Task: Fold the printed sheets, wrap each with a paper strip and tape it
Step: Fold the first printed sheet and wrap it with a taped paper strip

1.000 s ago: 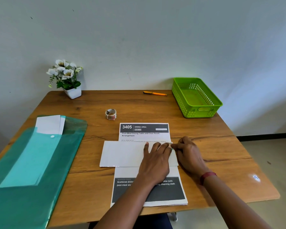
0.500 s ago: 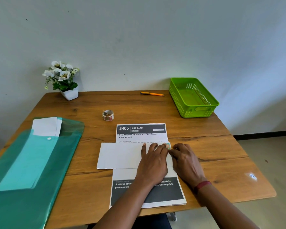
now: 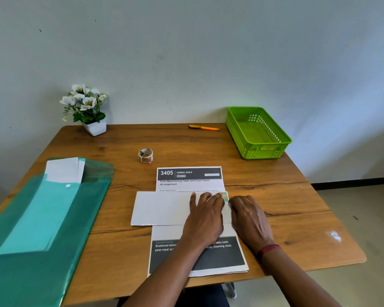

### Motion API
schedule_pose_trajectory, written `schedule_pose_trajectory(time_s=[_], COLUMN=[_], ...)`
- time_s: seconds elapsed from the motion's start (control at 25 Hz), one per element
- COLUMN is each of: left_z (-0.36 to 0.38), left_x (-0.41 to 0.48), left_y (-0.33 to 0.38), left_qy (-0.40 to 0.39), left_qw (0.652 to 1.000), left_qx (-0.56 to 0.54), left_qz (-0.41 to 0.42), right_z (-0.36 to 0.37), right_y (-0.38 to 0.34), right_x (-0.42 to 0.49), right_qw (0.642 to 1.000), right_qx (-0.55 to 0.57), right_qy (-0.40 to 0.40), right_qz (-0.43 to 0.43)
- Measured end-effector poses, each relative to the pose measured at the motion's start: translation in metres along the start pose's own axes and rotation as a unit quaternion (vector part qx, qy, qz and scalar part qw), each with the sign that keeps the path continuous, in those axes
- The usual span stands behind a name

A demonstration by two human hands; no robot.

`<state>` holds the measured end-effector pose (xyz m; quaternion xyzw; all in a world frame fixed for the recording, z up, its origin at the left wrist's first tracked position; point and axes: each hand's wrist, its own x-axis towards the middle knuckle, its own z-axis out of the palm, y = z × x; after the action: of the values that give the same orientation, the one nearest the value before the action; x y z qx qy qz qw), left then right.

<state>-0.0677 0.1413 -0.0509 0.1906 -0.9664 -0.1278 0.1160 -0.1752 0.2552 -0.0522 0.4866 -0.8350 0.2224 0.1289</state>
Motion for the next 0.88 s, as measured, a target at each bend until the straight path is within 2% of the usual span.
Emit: schedule_pose_trajectory(time_s=[0.4, 0.52, 0.64, 0.76, 0.88], left_z=[0.003, -0.004, -0.024, -0.052, -0.08], left_x=[0.001, 0.002, -0.001, -0.006, -0.013], left_y=[-0.001, -0.005, -0.014, -0.041, -0.081], left_qy=[0.001, 0.016, 0.07, 0.138, 0.116], left_qw=[1.0, 0.996, 0.985, 0.976, 0.981], left_qx=[-0.009, -0.089, -0.16, -0.168, -0.124], left_qz=[0.001, -0.001, -0.006, -0.025, -0.09], right_z=[0.001, -0.009, -0.021, -0.028, -0.028], right_y=[-0.003, -0.002, -0.014, -0.047, -0.082], right_x=[0.003, 0.005, 0.006, 0.01, 0.013], right_qw=[0.999, 0.999, 0.996, 0.995, 0.991], right_qx=[-0.026, 0.043, 0.082, 0.103, 0.119], right_qy=[-0.027, -0.008, 0.01, 0.013, -0.037], right_qz=[-0.018, 0.018, 0.046, -0.001, -0.044])
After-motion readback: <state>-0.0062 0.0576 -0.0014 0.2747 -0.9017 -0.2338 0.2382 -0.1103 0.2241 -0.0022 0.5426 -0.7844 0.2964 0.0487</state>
